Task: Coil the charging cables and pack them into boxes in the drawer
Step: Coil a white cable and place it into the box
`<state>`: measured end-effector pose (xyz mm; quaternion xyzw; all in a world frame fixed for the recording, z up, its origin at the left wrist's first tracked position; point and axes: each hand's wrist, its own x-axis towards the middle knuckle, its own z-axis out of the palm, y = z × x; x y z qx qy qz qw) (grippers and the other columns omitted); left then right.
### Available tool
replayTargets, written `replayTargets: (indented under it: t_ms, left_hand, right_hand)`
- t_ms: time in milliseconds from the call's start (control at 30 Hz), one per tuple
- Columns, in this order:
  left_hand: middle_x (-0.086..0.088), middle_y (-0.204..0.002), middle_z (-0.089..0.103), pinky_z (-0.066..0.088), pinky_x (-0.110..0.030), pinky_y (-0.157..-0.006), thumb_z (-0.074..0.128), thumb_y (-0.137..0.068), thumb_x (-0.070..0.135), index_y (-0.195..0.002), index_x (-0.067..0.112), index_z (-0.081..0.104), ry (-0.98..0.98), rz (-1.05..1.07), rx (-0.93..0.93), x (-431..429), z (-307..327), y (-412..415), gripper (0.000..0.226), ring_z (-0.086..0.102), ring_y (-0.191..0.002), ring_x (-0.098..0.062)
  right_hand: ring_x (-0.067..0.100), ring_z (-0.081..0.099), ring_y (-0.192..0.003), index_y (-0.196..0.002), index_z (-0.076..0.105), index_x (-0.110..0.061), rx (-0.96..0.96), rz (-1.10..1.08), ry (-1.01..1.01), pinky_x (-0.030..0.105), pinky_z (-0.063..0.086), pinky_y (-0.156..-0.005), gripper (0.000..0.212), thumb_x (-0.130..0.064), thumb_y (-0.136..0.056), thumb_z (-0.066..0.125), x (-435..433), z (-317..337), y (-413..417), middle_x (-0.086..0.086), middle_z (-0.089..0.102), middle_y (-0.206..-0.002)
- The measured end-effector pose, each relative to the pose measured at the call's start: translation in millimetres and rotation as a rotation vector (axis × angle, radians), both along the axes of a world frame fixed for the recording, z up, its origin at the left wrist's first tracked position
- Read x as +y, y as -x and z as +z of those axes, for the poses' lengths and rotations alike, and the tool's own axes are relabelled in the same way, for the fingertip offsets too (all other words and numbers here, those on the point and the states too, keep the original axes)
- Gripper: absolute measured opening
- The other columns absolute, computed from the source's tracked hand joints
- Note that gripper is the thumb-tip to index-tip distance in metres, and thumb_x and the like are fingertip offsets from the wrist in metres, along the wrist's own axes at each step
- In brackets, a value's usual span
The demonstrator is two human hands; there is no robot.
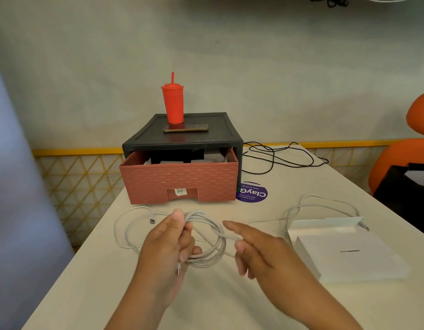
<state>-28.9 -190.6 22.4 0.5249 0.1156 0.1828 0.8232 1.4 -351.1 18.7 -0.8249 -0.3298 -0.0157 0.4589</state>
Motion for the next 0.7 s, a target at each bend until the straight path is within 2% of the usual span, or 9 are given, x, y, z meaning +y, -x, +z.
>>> replayTargets:
  t_ms: [100,167,267,333,400,467,567,633,700]
  left_hand:
    - [0.005,-0.040,0.024,0.040,-0.026,-0.057,0.048,-0.079,0.034,-0.063,0.008,0.052,0.261,-0.244,-0.030,-8.4,11.7,12.3,0.031,0.026,-0.032,-0.008]
    - [0.002,-0.041,0.025,0.038,-0.030,-0.064,0.047,-0.078,0.032,-0.059,0.008,0.053,0.328,-0.293,-0.035,-16.1,10.5,15.4,0.031,0.029,-0.033,-0.011]
    - [-0.001,-0.044,0.029,0.042,-0.031,-0.064,0.045,-0.079,0.033,-0.059,0.009,0.052,0.346,-0.312,-0.036,-20.6,5.7,13.2,0.032,0.034,-0.036,-0.014]
    - [-0.003,-0.047,0.033,0.048,-0.028,-0.055,0.045,-0.081,0.033,-0.059,0.010,0.050,0.378,-0.337,-0.052,-21.8,1.4,9.8,0.033,0.036,-0.038,-0.015]
    - [-0.005,-0.050,0.038,0.046,-0.026,-0.050,0.046,-0.082,0.033,-0.060,0.009,0.049,0.391,-0.358,-0.067,-26.3,-2.6,7.0,0.033,0.039,-0.040,-0.015]
    - [-0.007,-0.053,0.044,0.044,-0.026,-0.050,0.055,-0.082,0.029,-0.059,0.009,0.051,0.310,-0.354,-0.064,-30.5,-6.8,3.8,0.031,0.045,-0.044,-0.015]
    - [-0.005,-0.058,0.053,0.049,-0.021,-0.054,0.057,-0.083,0.023,-0.055,0.014,0.059,-0.036,-0.252,-0.005,-33.1,-15.5,-1.4,0.030,0.052,-0.053,-0.012]
    - [0.000,-0.063,0.060,0.051,-0.019,-0.061,0.056,-0.087,0.017,-0.063,0.015,0.063,-0.251,-0.169,0.049,-33.2,-20.0,-4.5,0.025,0.056,-0.060,-0.008]
    - [0.005,-0.067,0.067,0.050,-0.020,-0.067,0.057,-0.088,0.012,-0.077,0.017,0.067,-0.358,-0.151,0.076,-34.9,-21.3,-6.0,0.015,0.059,-0.065,-0.006]
  right_hand:
    - [-0.006,0.057,-0.084,-0.097,0.055,-0.056,-0.006,-0.050,-0.149,0.007,0.040,-0.074,0.027,-0.030,-0.090,0.048,0.4,-3.0,-10.3,-0.029,0.063,-0.086]
    - [-0.006,0.054,-0.095,-0.092,0.060,-0.058,0.028,-0.093,-0.211,0.005,0.037,-0.079,0.030,-0.031,-0.086,0.050,3.7,-8.6,-12.9,-0.021,0.060,-0.099]
    - [-0.004,0.052,-0.089,-0.085,0.061,-0.065,0.191,-0.053,-0.298,0.009,0.040,-0.080,0.035,-0.033,-0.079,0.050,9.7,-14.8,-6.4,-0.011,0.055,-0.095]
    - [0.000,0.058,-0.081,-0.083,0.067,-0.058,0.404,-0.003,-0.469,0.015,0.045,-0.077,0.034,-0.029,-0.078,0.051,12.9,-17.1,0.0,-0.009,0.067,-0.087]
    - [0.006,0.063,-0.074,-0.081,0.073,-0.045,0.595,-0.016,-0.599,0.024,0.050,-0.075,0.036,-0.017,-0.090,0.052,16.0,-19.6,4.9,-0.005,0.070,-0.077]
    - [0.010,0.063,-0.065,-0.085,0.075,-0.029,0.683,-0.071,-0.678,0.030,0.051,-0.067,0.038,-0.010,-0.095,0.043,16.2,-21.5,5.7,0.000,0.067,-0.068]
    - [0.012,0.059,-0.056,-0.096,0.068,-0.017,0.677,-0.167,-0.743,0.026,0.050,-0.052,0.027,-0.006,-0.094,0.044,6.8,-19.4,0.6,0.002,0.062,-0.062]
    - [0.010,0.056,-0.054,-0.101,0.063,-0.014,0.627,-0.208,-0.714,0.023,0.049,-0.050,0.022,-0.005,-0.093,0.045,-3.3,-16.8,-4.0,0.001,0.060,-0.062]
    - [0.010,0.055,-0.055,-0.100,0.061,-0.013,0.595,-0.224,-0.651,0.023,0.050,-0.053,0.018,-0.006,-0.093,0.046,-11.8,-14.6,-6.9,0.000,0.060,-0.063]
